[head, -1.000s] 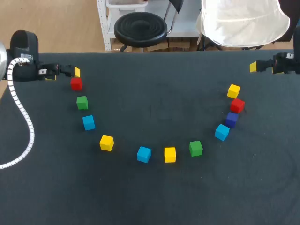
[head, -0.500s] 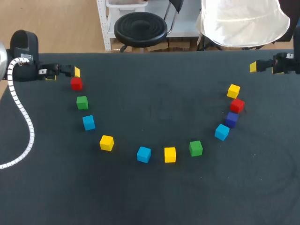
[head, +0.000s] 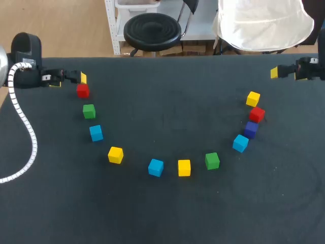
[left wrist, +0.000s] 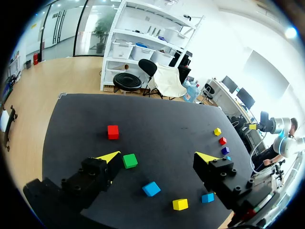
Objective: Place the blue cubes, place green cubes on the blue cubes, place the yellow cubes on the green cubes, then place the red cubes on the yellow cubes, and place purple cube on the red cubes.
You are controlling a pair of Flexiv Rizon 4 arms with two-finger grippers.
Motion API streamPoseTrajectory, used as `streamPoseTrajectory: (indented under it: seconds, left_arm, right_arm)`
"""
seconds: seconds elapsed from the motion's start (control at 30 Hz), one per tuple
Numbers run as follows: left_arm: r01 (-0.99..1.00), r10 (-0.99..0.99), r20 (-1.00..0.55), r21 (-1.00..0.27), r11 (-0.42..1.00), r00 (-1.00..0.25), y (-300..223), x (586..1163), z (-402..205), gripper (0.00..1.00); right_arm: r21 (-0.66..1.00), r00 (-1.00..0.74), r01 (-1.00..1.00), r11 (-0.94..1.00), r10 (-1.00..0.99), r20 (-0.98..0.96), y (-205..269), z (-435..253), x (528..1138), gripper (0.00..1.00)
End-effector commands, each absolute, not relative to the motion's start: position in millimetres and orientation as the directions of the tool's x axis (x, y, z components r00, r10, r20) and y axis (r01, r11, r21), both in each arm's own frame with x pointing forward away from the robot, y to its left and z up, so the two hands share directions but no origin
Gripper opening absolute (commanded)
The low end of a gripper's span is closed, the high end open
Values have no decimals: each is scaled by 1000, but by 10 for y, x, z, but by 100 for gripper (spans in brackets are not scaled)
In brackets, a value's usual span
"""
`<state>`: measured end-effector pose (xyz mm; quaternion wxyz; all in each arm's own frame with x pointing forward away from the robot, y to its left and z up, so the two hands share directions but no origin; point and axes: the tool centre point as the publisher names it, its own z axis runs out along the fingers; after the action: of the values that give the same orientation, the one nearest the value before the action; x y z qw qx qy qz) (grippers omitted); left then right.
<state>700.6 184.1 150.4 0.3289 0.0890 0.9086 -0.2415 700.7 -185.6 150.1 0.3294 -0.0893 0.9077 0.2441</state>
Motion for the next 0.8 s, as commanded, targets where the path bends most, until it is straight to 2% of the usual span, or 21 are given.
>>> streamPoseTrajectory:
  seconds: [0.03,0.17,0.3,0.5,0.8]
  left_arm:
    - [320,2,-641,-381,867,-768,1844,7006,1501,100]
    - [320,2,-641,-381,867,-768,1844,7006,1501,100]
    - [581,248,-696,-293,759,-674,1550,6937,1593,100]
    - [740,379,-730,-253,623,-569,1366,6899,1688,100]
    - [933,510,-785,-248,260,-351,1269,6796,1736,100]
  right_arm:
    - [382,-767,-320,867,0,-642,-1850,1504,7000,100]
    - [382,-767,-320,867,0,-642,-1850,1504,7000,100]
    - [382,-767,-320,867,0,-642,-1850,1504,7000,100]
    - [382,-767,-320,867,0,-642,-1850,1504,7000,100]
    - [382,-767,-320,867,0,-642,-1850,1504,7000,100]
